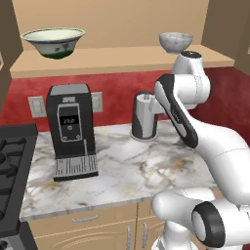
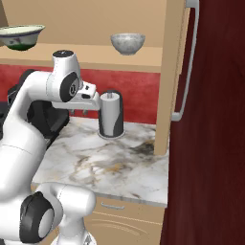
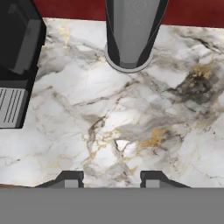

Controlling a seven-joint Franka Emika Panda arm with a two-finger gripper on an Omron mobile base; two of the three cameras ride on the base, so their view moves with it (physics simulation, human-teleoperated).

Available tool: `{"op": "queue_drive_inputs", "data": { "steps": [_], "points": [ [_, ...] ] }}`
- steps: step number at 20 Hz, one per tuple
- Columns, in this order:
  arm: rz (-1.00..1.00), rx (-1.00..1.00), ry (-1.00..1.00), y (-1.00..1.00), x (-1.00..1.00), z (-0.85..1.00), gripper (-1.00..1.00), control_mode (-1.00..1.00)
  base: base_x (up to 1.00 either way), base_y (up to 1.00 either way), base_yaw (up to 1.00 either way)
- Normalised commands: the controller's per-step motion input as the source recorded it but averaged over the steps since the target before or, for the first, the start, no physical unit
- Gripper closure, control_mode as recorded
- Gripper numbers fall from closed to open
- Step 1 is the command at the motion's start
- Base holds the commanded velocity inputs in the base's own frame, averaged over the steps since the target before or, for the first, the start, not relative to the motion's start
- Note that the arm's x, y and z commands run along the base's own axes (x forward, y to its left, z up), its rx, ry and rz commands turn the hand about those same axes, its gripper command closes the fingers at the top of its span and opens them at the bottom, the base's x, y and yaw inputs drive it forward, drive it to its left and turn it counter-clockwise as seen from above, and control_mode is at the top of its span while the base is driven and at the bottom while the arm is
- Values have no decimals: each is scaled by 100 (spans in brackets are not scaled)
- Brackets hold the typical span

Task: Take the smaller bowl and place it next to the appetizer plate on the dining counter , and place the larger bowl next to the plate with cooked food.

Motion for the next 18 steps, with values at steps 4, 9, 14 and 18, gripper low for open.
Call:
{"op": "queue_drive_inputs", "data": {
  "steps": [4,9,14,18],
  "points": [
    [0,0,-4,0,-16,0,-100,-100,0,0,0],
    [-4,-1,-33,12,-16,23,-100,-100,0,0,0],
    [-11,0,-30,20,0,49,-100,-100,0,0,0],
    [-11,6,-23,36,0,65,-100,-100,0,0,0]
  ]
}}
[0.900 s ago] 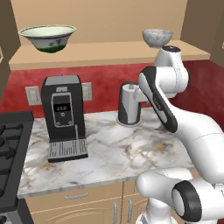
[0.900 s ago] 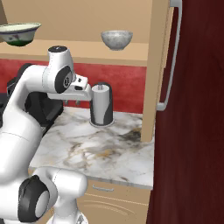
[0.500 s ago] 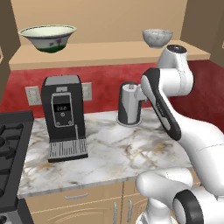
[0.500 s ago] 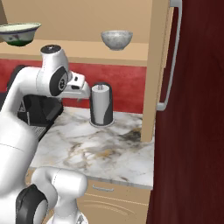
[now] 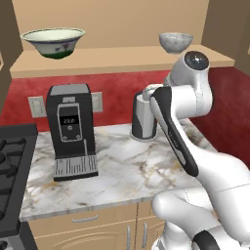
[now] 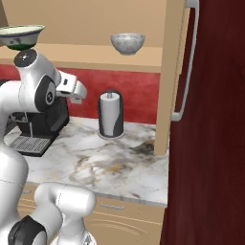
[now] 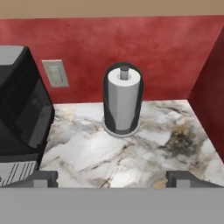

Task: Take the smaller bowl and place it next to the appetizer plate on the dining counter , and place the larger bowl next to the plate with cooked food.

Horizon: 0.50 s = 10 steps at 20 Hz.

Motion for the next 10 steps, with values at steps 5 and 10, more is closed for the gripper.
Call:
{"op": "queue_drive_inputs", "data": {
  "steps": [5,10],
  "points": [
    [-10,9,-1,29,0,43,-100,-100,0,0,0],
    [-1,12,0,19,0,62,-100,-100,0,0,0]
  ]
}}
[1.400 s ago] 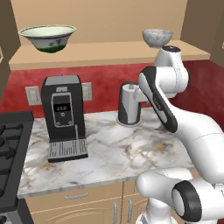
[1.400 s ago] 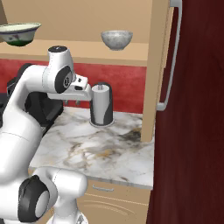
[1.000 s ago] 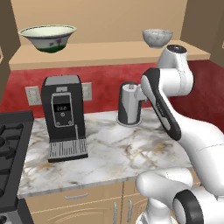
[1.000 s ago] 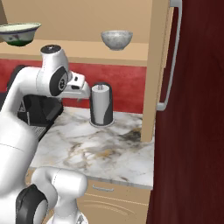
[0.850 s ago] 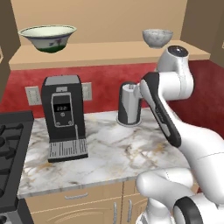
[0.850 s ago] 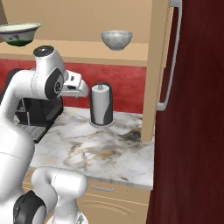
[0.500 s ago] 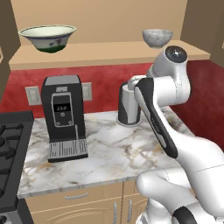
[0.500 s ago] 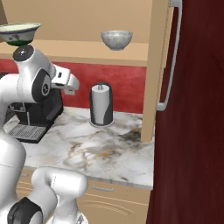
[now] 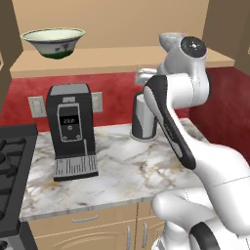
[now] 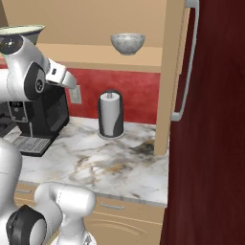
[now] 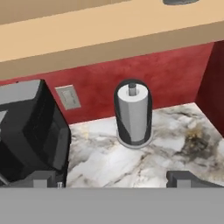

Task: Take the smaller bowl and place it next to the appetizer plate on the dining counter , and place the larger bowl next to the plate with cooked food.

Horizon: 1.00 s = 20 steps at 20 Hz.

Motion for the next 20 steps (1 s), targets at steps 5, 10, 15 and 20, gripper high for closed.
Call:
{"op": "queue_drive_inputs", "data": {
  "steps": [5,10,15,20],
  "points": [
    [0,18,0,24,0,49,-100,-100,0,0,0],
    [0,14,-13,38,0,9,-100,-100,0,0,0],
    [0,13,-19,47,0,5,-100,-100,0,0,0],
    [0,17,-15,44,0,34,-100,-100,0,0,0]
  ]
}}
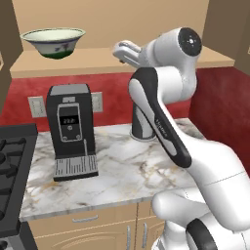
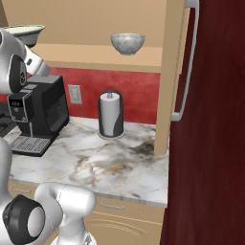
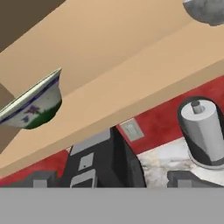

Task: Take the smaller bowl and place it next to the appetizer plate on the dining counter , and place the larger bowl next to the plate with cooked food.

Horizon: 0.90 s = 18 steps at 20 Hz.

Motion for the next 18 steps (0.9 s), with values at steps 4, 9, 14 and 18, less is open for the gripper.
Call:
{"op": "queue_drive_inputs", "data": {
  "steps": [4,9,14,18],
  "points": [
    [0,18,-3,31,0,50,-100,-100,0,0,0],
    [9,11,2,21,0,34,-100,-100,0,0,0],
    [14,0,3,44,1,2,-100,-100,0,0,0],
    [8,-1,0,51,19,0,-100,-100,0,0,0]
  ]
}}
